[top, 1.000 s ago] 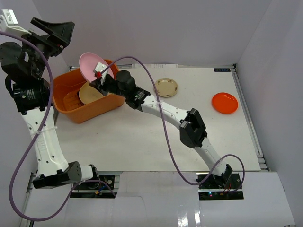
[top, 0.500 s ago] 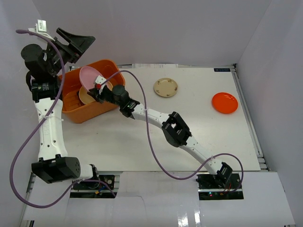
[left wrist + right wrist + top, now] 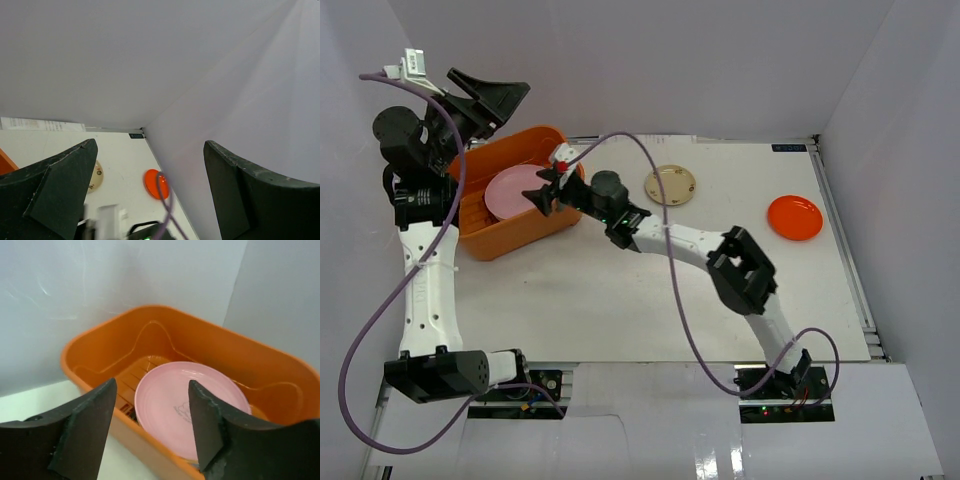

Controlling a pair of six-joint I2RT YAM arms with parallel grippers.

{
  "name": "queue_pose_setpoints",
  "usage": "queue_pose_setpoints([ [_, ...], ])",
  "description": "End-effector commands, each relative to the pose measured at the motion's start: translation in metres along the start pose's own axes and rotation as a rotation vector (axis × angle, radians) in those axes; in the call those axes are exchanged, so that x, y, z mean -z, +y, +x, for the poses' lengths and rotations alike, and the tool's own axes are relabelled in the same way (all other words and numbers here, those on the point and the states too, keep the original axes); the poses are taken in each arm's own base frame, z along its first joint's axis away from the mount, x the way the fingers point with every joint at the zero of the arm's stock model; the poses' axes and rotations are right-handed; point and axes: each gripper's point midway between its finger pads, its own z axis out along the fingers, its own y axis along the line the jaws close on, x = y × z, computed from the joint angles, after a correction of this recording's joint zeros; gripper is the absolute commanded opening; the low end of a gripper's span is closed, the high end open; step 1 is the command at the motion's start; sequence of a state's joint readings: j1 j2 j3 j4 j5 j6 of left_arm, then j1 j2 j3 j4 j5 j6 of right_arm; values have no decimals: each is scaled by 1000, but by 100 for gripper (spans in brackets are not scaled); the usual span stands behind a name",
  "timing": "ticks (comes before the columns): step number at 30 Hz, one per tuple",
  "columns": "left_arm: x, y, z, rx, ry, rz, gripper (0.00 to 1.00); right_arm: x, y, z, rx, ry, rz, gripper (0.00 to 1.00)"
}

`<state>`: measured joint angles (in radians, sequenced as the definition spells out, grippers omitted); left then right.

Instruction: Place the plates into the plastic bin on the countertop

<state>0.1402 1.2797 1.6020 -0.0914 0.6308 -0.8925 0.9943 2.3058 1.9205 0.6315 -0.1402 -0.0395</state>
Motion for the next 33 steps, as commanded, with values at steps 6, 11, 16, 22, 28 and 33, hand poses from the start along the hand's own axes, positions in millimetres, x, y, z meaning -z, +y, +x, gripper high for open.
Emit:
queue_pose_setpoints([
  [6,-43,20,115,84,233,-29,98,189,-130,-129,-195,-185,448,35],
  [11,-85,19,232,119,447,-74,96,345,-214,-69,-483,-111,913,8],
  [16,-112,44,321,164,517,-193,87,499,-251,0,-596,-106,1326,14],
  [22,-129,111,406,291,551,-365,82,612,-255,33,-737,-224,1599,46],
  [28,-148,165,437,357,460,-506,78,666,-259,63,-847,-279,1722,52],
  [33,-153,212,456,353,398,-649,72,669,-260,79,-903,-290,1722,52],
])
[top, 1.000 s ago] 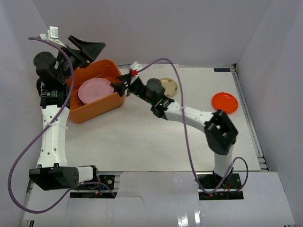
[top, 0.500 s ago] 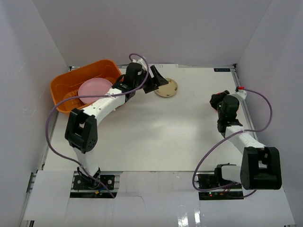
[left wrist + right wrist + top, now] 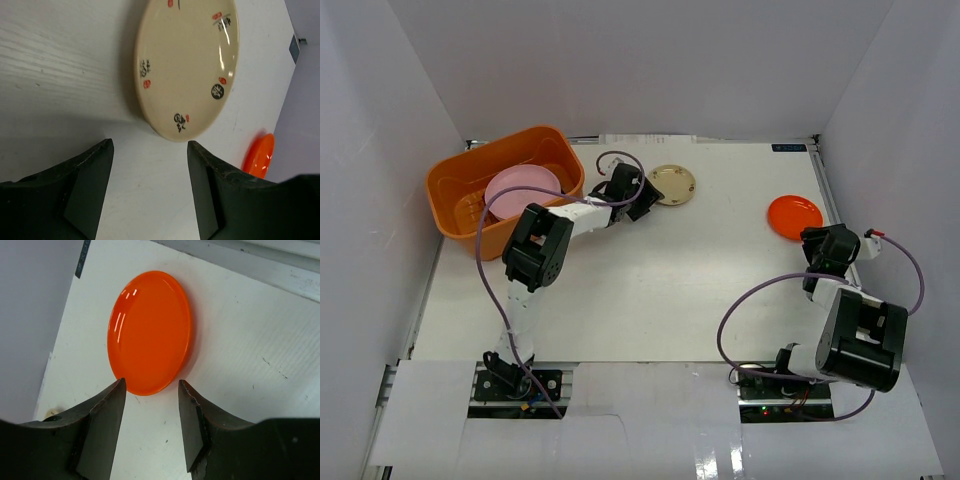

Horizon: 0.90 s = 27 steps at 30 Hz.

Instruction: Place the plates into the plastic bin on the countertop

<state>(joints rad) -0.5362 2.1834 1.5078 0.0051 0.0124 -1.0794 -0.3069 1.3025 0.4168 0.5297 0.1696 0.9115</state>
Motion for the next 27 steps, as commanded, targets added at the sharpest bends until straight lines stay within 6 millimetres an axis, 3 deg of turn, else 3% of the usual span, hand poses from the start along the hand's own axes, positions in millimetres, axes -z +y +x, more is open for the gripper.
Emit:
queue_pose_setpoints([
  [1,-6,-22,-39,70,-146,23,70,-6,2,1,-58,-1,-28,52],
  [5,-23,-4,-45,75,-180,-35,65,-15,-12,3,-80,23,-7,52],
  [9,-41,-4,-50,73,-199,-43,59,-23,-19,11,-84,60,0,52],
  [11,-50,11,-43,68,-184,-87,45,-28,-22,19,-85,87,0,52],
  [15,-57,17,-43,71,-185,-98,13,-39,-18,31,-114,146,-25,52],
  [18,-57,20,-47,55,-192,-106,0,-48,-16,37,-140,167,-49,52],
  [20,-55,21,-46,33,-190,-113,0,-53,-15,39,-165,172,-61,46],
  [23,-41,10,-50,-7,-186,-81,0,-58,-11,44,-196,187,-89,31],
  [25,-14,-34,-60,-31,-188,53,0,-60,-11,48,-213,200,-100,22],
  [26,-4,-36,-56,-63,-176,76,0,-60,-5,45,-227,190,-127,17],
  [27,12,-53,-59,-80,-172,133,0,-60,-3,45,-234,191,-140,14],
])
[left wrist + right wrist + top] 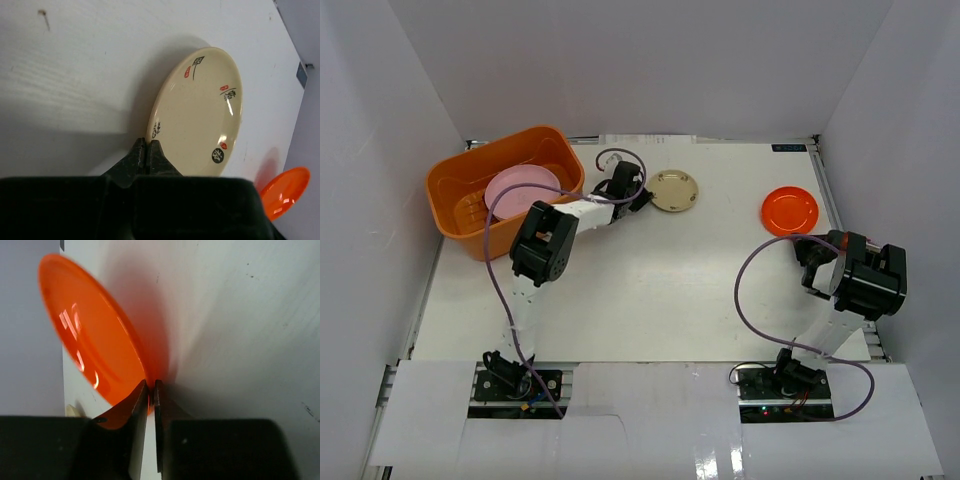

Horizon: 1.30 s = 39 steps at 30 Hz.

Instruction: Place the plates into the plastic bin on the countertop

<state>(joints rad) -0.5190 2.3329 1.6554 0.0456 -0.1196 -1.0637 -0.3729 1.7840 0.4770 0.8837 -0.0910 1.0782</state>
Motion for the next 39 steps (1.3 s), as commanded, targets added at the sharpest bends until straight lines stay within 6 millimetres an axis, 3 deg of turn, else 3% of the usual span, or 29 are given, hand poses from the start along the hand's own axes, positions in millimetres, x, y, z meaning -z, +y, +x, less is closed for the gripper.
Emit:
queue_pose_setpoints([
  [1,88,-99,-57,-72,-79,274,0,-4,23,-5,-33,-5,-102,11],
  [4,136,-126,-81,-173,-145,345,0,2,40,-11,-19,-34,-175,8],
  [5,168,-144,-101,-196,-196,377,0,5,44,-13,-16,-41,-190,8],
  [7,190,-136,-122,-214,-229,345,0,14,56,-15,1,-55,-239,8],
  [8,219,-144,-139,-199,-260,386,0,17,62,-14,0,-54,-257,8],
  [9,223,-123,-151,-168,-262,353,0,25,73,-15,-1,-56,-299,8],
  [11,240,-103,-171,-145,-288,318,0,34,86,-12,6,-46,-346,8],
  [12,258,-80,-195,-119,-331,261,0,39,95,-7,16,-26,-376,8],
  [13,258,-48,-201,-87,-341,194,0,47,112,-4,40,-18,-424,8],
  [14,265,-30,-209,-62,-352,167,0,51,121,-1,55,-6,-450,8],
  [15,289,-4,-240,-13,-429,133,0,57,131,5,79,13,-480,8],
  [17,295,45,-248,41,-457,44,0,69,158,18,145,42,-540,8],
  [18,311,76,-269,83,-509,-18,0,79,174,22,175,47,-584,8],
  [22,320,138,-274,94,-539,-210,0,106,225,67,311,137,-694,8],
  [24,322,168,-272,98,-550,-303,0,116,251,80,395,156,-729,8],
  [25,322,178,-271,102,-551,-328,0,130,264,108,428,214,-774,8],
  [26,322,191,-270,104,-547,-359,0,136,282,114,467,213,-802,8],
  [29,304,211,-264,128,-489,-394,0,157,308,159,560,295,-867,8],
  [30,298,214,-260,135,-462,-401,0,169,333,180,581,324,-921,8],
  [32,287,226,-253,147,-424,-434,0,180,351,203,618,363,-961,8],
  [33,286,229,-252,147,-416,-447,2,188,367,227,652,404,-990,8],
  [35,287,228,-252,137,-411,-447,15,196,381,254,679,447,-1015,8],
  [36,289,226,-253,122,-412,-440,49,202,393,278,699,480,-1032,8],
  [38,292,220,-254,112,-415,-420,71,206,405,303,714,505,-1047,8],
  [39,297,211,-258,106,-432,-393,78,201,398,332,734,545,-1028,8],
])
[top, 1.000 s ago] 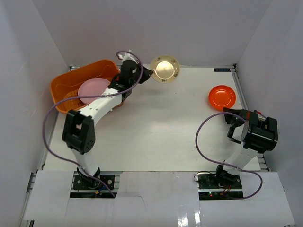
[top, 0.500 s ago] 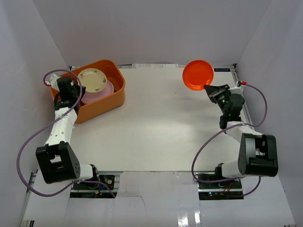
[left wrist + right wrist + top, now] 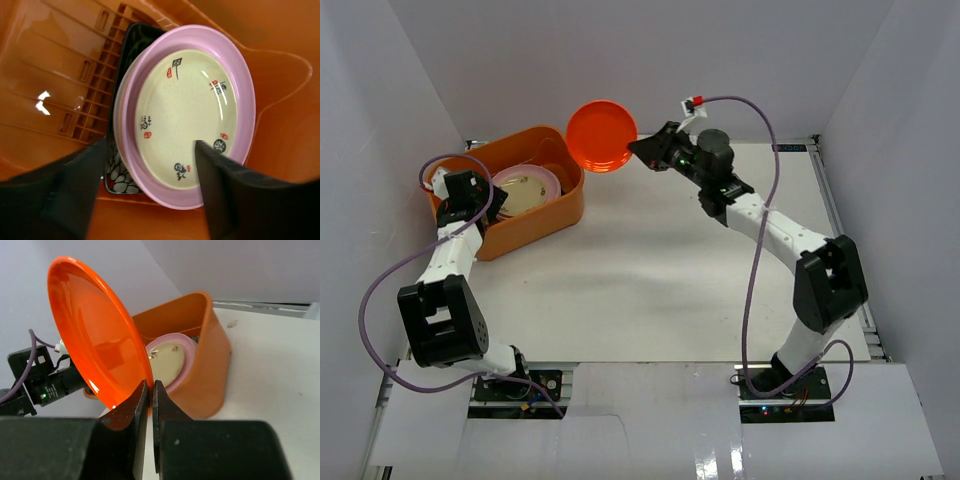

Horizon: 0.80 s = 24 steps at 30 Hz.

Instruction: Place the plates into the plastic bin on the countertop

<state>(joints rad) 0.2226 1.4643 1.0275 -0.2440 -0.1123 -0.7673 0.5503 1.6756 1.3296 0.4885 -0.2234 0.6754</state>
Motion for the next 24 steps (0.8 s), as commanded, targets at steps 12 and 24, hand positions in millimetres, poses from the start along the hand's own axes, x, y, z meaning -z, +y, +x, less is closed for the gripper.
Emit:
queue_pose_setpoints([
  [12,151,-121,-108,-22,-264,464,95,-146,50,83,32,101,25,8],
  [24,250,-225,-82,-218,-133,884,98,-196,64,159,72,-10,48,8],
])
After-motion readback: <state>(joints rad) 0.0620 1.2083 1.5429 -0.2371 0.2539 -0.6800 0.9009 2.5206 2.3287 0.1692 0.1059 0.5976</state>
